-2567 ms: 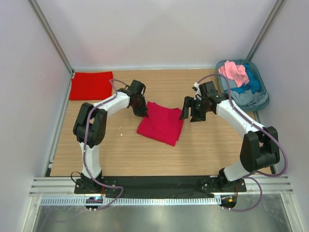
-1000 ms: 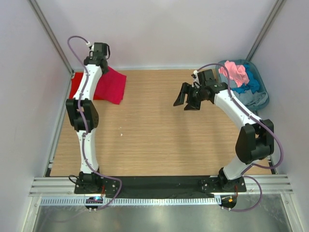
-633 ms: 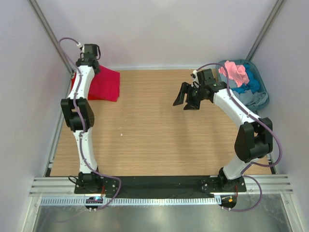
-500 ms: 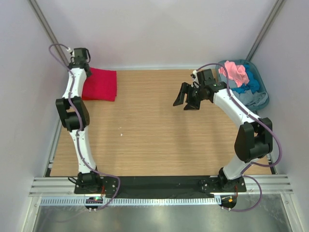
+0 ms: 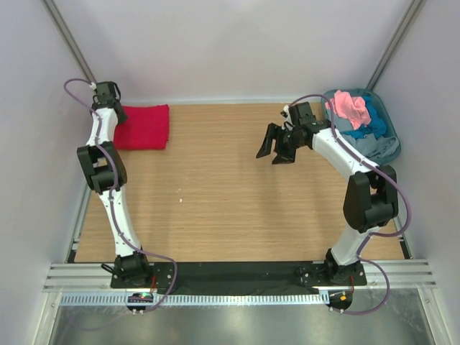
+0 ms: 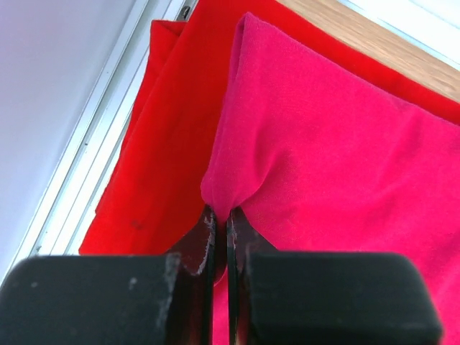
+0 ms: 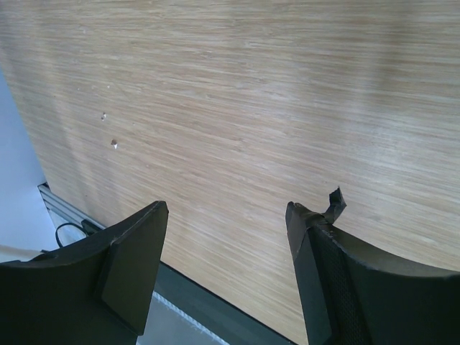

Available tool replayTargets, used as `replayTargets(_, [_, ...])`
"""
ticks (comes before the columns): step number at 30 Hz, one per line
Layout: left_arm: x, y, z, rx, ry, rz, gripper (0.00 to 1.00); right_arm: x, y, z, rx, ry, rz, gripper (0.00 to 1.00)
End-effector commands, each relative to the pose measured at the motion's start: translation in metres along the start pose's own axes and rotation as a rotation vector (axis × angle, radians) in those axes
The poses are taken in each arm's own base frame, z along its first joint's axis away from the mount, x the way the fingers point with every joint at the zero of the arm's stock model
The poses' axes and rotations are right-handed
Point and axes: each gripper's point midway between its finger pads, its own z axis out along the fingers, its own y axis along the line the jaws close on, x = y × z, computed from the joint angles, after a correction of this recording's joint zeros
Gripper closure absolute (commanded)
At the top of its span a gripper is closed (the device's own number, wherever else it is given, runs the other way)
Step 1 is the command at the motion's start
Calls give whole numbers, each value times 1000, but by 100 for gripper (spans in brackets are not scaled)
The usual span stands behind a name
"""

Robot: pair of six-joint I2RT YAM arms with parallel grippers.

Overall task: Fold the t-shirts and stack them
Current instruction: Neatly place the folded tshirt to the corner

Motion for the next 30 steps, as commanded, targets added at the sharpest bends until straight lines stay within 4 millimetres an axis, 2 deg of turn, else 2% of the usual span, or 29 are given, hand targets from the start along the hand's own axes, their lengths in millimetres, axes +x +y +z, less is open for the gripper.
replayTargets(1, [-42,4,-11,4,-128,-7,100,-15,15,-6,-32,-33,-24,26])
replayTargets(5, [-28,13,8,-32,-101,-57,98,-15,16,-6,-32,-31,-19,26])
replayTargets(7, [-28,17,8,-58,-102,-86,94,-16,16,-7,-33,-34,-21,26])
replayTargets(8, [-30,26,6,-110,-112,-105,82,-16,16,-7,-33,-34,-17,26])
replayTargets(10, [-30,42,-6,-202,-103,-129,66,-16,19,-8,-41,-38,-18,26])
replayTargets(11, [-37,48,-14,-237,-115,-153,54,-18,20,-9,-44,-42,-16,26])
replayTargets(12, [-42,60,-29,-311,-128,-160,50,-17,21,-10,-46,-42,-15,26])
replayTargets(14, [-50,61,-43,-327,-146,-162,42,-19,24,-15,-55,-54,-22,26])
replayTargets(15, [-56,54,-55,-313,-158,-159,40,-19,26,-18,-59,-62,-23,26])
replayTargets(19, [-57,27,-80,-282,-157,-108,40,-18,28,-21,-73,-69,-19,26])
replayTargets(23, [-33,-6,-79,-164,-98,-64,43,-16,31,-22,-88,-70,-17,26])
replayTargets(24, [-21,-7,-75,-162,-71,-72,44,-14,32,-24,-94,-72,-17,26])
replayTargets(28, [-1,-2,-61,-175,-19,-56,48,-11,34,-30,-106,-80,-24,26])
replayTargets(30, [11,5,-44,-193,14,-44,53,-8,33,-31,-108,-80,-25,26])
